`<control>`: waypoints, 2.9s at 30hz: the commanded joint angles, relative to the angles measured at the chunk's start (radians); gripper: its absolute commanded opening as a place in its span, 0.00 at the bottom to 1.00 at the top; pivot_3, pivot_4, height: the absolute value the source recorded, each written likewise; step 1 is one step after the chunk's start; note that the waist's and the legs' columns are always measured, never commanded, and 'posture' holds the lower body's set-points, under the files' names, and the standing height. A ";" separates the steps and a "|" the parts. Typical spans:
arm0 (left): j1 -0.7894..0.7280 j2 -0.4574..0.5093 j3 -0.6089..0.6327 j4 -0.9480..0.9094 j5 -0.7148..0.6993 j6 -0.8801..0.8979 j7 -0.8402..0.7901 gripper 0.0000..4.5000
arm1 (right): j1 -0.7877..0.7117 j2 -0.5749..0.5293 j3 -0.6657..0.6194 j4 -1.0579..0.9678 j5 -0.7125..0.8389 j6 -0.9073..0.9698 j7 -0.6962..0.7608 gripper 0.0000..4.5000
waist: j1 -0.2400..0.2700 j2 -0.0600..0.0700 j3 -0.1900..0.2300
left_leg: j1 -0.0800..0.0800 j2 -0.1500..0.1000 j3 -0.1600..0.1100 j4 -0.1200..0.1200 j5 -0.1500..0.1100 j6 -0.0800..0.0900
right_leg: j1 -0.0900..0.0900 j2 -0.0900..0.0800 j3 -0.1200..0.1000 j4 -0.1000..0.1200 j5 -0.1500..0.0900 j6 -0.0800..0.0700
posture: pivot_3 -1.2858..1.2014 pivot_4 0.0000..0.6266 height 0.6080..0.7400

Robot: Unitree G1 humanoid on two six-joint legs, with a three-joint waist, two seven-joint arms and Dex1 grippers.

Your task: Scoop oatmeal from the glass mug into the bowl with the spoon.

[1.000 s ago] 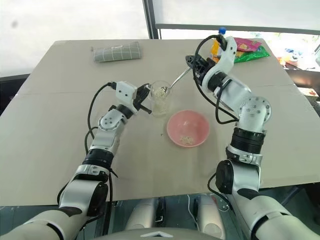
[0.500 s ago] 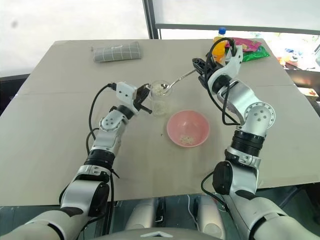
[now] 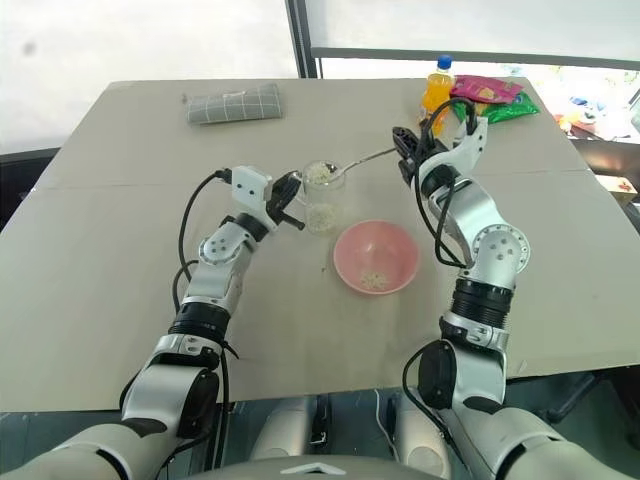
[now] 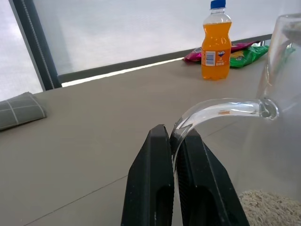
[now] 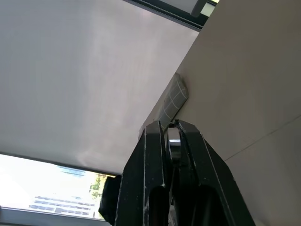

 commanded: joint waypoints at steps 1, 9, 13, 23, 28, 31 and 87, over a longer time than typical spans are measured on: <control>0.009 -0.002 -0.008 -0.002 0.006 0.010 -0.010 0.00 | 0.018 0.021 -0.002 -0.023 0.045 -0.043 -0.008 0.00 | 0.000 0.000 0.000 | 0.000 0.000 0.000 0.000 0.000 0.000 | 0.000 0.000 0.000 0.000 0.000 0.000 | 0.52 0.24 1.00; 0.007 -0.006 -0.005 0.009 0.005 0.010 0.000 0.00 | 0.070 0.032 0.023 -0.025 0.105 -0.054 0.012 0.00 | -0.001 0.000 0.000 | 0.000 0.000 0.000 0.000 0.000 0.000 | 0.000 0.000 0.000 0.000 0.000 0.000 | 0.52 0.24 1.00; 0.005 -0.007 -0.002 0.013 0.005 0.011 0.001 0.00 | 0.058 0.021 0.019 -0.021 0.145 -0.065 0.047 0.00 | -0.001 0.000 0.000 | 0.000 0.000 0.000 0.000 0.000 0.000 | 0.000 0.000 0.000 0.000 0.000 0.000 | 0.52 0.24 1.00; 0.007 -0.009 -0.006 0.017 0.010 0.011 -0.003 0.00 | 0.053 -0.008 0.041 -0.036 0.197 -0.071 0.047 0.00 | -0.001 0.000 0.000 | 0.000 0.000 0.000 0.000 0.000 0.000 | 0.000 0.000 0.000 0.000 0.000 0.000 | 0.52 0.24 1.00; 0.005 -0.008 -0.008 0.025 0.013 0.007 -0.006 0.00 | 0.063 -0.022 0.048 -0.053 0.232 -0.080 0.022 0.00 | -0.001 0.000 0.000 | 0.000 0.000 0.000 0.000 0.000 0.000 | 0.000 0.000 0.000 0.000 0.000 0.000 | 0.52 0.24 1.00; 0.005 -0.008 -0.009 0.027 0.014 0.007 -0.006 0.00 | 0.073 -0.040 0.043 -0.068 0.260 -0.081 0.005 0.00 | 0.000 0.000 0.000 | 0.000 0.000 0.000 0.000 0.000 0.000 | 0.000 0.000 0.000 0.000 0.000 0.000 | 0.52 0.24 1.00; 0.000 -0.013 -0.001 0.043 -0.024 0.052 -0.041 0.00 | 0.240 -0.874 0.508 -0.571 -0.372 -0.097 0.736 0.00 | 0.009 -0.001 -0.001 | 0.001 -0.001 -0.006 0.000 0.000 0.000 | 0.002 0.001 0.000 -0.003 0.000 0.000 | 0.52 0.24 1.00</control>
